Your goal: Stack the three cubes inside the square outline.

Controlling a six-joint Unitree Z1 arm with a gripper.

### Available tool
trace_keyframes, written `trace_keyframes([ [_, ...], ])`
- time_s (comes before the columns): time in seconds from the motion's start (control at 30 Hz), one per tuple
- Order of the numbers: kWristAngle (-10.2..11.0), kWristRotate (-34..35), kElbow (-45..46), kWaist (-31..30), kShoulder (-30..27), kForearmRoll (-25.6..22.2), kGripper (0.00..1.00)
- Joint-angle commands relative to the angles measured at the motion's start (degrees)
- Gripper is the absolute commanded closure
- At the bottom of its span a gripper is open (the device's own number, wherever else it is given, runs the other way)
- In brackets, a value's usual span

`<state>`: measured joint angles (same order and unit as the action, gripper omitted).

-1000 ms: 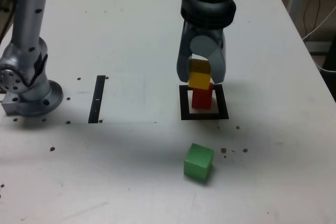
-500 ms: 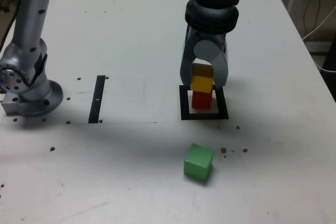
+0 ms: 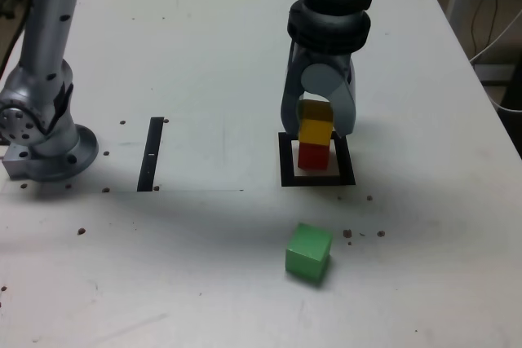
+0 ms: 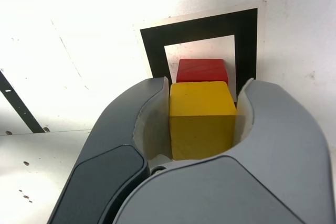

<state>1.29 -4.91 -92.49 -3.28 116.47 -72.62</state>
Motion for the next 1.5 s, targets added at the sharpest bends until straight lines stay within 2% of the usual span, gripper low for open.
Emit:
trace_keyframes([
  [0.0,0.0,-0.1,0.1,0.1,-0.3,0.0,0.27],
  [0.13,0.0,-0.1,0.2,0.1,-0.4,0.0,0.06],
  [0.2,0.2,0.1,0.3,0.1,-0.6,-0.1,0.01],
  [0.47,1.4,2.0,1.2,0.0,-2.4,-0.1,0.01],
  [0.73,1.6,3.7,2.8,-1.2,-5.3,-0.1,0.01],
  [1.03,1.6,7.5,4.9,-6.1,-9.8,-1.6,0.00],
  [1.17,0.9,10.0,4.6,-9.0,-10.8,-2.6,0.00],
  [1.27,0.6,11.0,3.8,-11.3,-10.8,-2.8,0.00],
  [1.47,1.9,11.8,2.2,-16.0,-8.3,-4.7,0.01],
])
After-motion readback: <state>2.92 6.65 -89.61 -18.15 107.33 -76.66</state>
